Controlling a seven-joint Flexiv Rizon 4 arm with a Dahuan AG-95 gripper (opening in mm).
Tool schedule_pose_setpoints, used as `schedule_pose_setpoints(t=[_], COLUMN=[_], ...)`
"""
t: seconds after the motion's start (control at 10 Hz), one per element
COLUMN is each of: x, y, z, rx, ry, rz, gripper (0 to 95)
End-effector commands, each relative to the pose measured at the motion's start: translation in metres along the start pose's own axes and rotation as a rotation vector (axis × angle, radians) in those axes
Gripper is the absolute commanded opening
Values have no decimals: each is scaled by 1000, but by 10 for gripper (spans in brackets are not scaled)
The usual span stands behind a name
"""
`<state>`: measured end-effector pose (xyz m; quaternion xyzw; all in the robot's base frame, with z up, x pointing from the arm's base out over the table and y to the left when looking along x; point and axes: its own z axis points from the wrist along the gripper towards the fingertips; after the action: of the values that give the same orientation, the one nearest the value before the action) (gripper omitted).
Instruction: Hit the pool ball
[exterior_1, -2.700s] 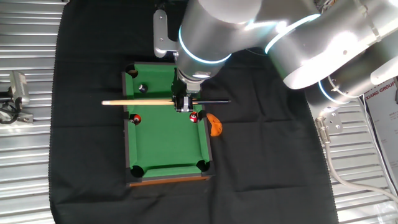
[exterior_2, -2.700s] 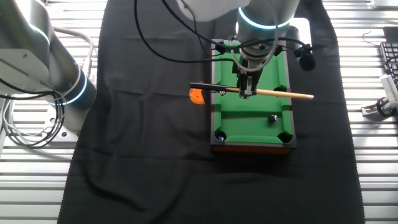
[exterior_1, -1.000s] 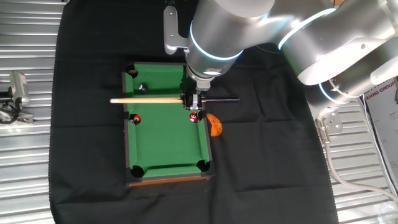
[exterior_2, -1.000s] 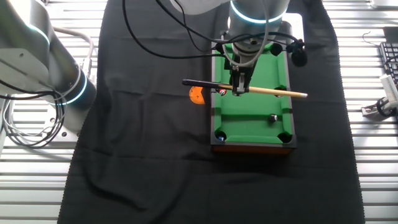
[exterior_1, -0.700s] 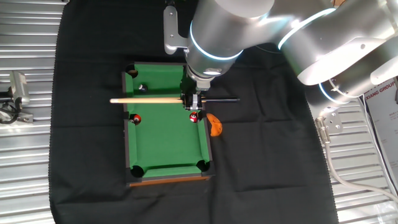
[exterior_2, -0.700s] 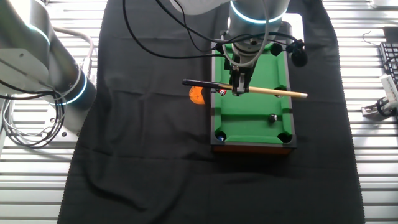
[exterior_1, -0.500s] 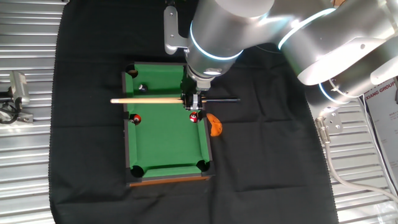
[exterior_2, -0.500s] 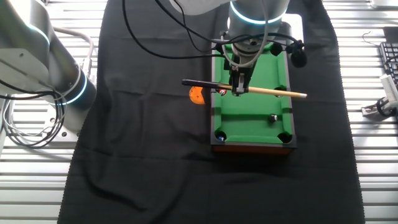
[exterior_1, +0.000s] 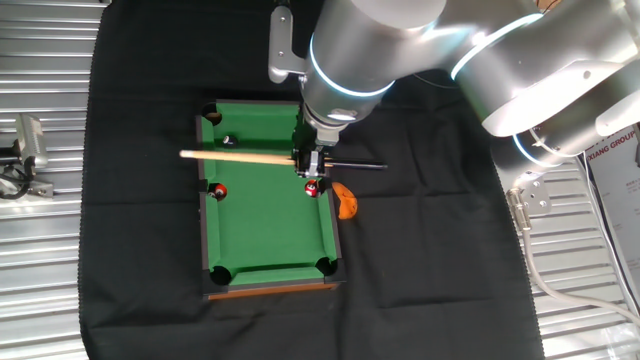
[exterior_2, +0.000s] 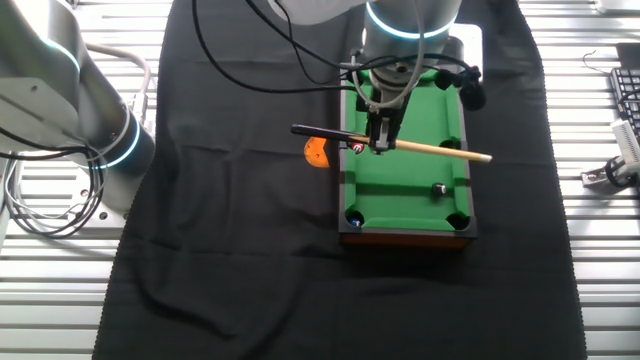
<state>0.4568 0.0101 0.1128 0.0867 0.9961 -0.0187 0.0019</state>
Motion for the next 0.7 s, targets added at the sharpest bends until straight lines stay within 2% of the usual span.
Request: schedule_pose_setpoints(t=[0.1, 0.6, 0.7], x=[0, 8, 14], y=[0, 1, 1], z=[-1, -3, -2], rx=[0, -14, -15], ry=[-5, -7, -9], rz=[16, 63, 84], gripper=[0, 0, 0])
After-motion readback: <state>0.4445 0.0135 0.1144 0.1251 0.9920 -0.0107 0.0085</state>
